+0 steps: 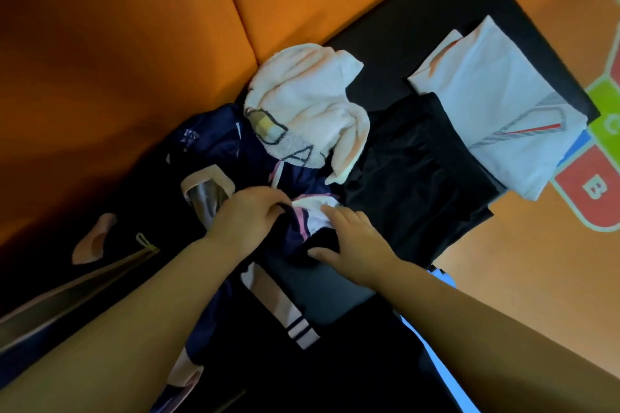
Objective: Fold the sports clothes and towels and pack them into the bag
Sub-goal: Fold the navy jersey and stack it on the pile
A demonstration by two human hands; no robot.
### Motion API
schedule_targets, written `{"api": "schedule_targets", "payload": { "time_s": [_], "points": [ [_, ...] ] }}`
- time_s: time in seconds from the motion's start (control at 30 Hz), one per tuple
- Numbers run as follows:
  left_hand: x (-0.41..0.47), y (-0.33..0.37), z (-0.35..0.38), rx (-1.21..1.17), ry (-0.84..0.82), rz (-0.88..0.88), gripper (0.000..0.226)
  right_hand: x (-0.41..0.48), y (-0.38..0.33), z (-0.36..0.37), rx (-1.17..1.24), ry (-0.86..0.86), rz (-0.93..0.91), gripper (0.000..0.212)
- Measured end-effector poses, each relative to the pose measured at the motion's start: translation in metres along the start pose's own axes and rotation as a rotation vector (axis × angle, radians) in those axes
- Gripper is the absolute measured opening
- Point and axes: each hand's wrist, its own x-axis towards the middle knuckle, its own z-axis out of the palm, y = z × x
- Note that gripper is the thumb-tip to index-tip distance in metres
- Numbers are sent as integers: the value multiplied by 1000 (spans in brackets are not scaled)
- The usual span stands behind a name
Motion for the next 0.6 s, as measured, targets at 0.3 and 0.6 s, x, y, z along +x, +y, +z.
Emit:
{"api": "schedule_targets", "payload": {
  "time_s": [0.3,0.6],
  "points": [
    [-50,17,-58,-76,-38,17,21,-19,-61,-44,417,148,33,8],
    [-82,46,-115,392,-100,130,45,-114,-102,-118,474,364,-178,10]
  ]
}}
